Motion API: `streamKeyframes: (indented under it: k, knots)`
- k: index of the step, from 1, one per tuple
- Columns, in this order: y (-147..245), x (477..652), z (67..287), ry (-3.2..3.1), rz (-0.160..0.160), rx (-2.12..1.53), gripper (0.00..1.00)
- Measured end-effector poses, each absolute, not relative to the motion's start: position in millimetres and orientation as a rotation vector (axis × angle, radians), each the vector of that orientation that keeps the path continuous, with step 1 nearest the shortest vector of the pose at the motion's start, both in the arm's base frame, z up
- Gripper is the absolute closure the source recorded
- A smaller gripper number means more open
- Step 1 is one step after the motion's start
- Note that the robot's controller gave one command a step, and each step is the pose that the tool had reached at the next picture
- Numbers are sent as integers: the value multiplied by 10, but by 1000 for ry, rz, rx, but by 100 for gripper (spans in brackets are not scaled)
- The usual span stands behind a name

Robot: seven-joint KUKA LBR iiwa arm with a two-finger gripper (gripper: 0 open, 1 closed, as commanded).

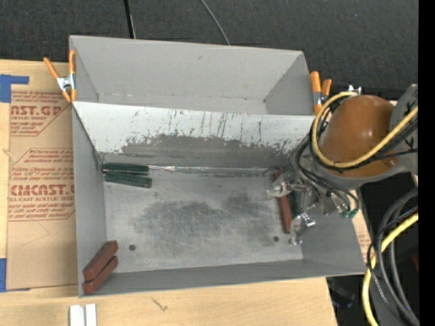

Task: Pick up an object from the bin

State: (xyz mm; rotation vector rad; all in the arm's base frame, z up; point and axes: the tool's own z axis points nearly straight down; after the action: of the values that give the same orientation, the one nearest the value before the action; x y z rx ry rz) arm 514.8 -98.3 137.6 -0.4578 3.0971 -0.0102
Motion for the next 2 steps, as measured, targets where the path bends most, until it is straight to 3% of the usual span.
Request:
streamKeyframes:
  k: [1, 2]
  knots:
    - [-1211, 5193, 1400, 3056, 7, -749, 0]
    - [-1398, 5301, 1423, 2980, -6, -976, 0]
